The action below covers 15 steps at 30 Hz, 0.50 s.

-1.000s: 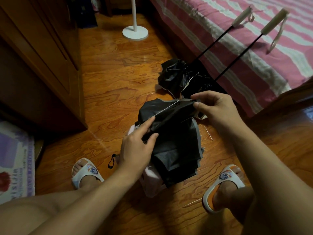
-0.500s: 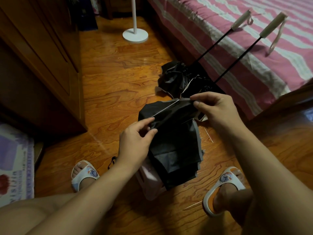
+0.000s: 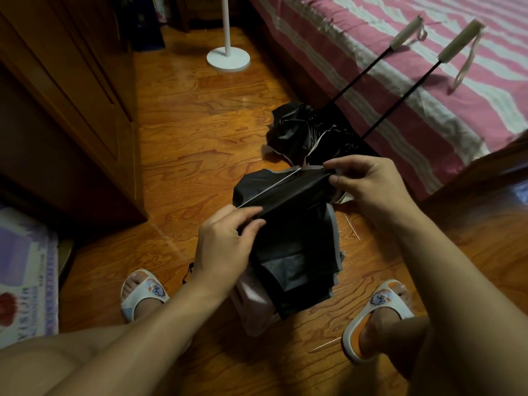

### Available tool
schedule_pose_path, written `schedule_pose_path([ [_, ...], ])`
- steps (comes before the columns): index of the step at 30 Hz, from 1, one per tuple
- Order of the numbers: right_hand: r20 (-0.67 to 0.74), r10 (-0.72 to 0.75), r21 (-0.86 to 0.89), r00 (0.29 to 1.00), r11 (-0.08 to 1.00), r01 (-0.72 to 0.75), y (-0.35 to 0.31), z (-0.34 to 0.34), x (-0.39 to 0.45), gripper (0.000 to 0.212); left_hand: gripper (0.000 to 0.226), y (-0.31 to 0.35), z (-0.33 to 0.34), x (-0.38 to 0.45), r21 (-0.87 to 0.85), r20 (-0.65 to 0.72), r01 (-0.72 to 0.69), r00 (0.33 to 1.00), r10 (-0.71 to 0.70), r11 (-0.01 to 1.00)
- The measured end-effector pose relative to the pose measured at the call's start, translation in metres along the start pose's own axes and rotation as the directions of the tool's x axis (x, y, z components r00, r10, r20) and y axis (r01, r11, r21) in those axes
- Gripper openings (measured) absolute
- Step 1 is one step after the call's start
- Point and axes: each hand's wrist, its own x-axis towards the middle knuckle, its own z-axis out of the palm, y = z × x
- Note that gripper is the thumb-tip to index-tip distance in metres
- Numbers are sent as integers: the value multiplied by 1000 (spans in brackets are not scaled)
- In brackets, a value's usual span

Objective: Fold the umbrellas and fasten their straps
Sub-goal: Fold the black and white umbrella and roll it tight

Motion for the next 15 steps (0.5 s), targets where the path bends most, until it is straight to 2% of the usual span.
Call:
schedule_pose_path([
  [5, 3, -107, -158, 994, 982, 106, -1, 0, -2, 25, 10, -3, 2, -4, 7, -24, 24, 999, -24, 1000],
  [9, 48, -242, -279, 969, 928, 245, -5, -4, -6, 17, 3, -9, 1, 1, 92, 0, -66, 998, 67, 994],
  [12, 151, -293, -337, 944, 882, 328, -5, -16, -15, 23, 5, -16, -2, 1, 116, 207, -220, 959, 193, 968],
  [15, 261, -226, -408, 938, 855, 320, 4, -29, -32, 18, 6, -20, -4, -9, 165, 427, -351, 868, 254, 922],
])
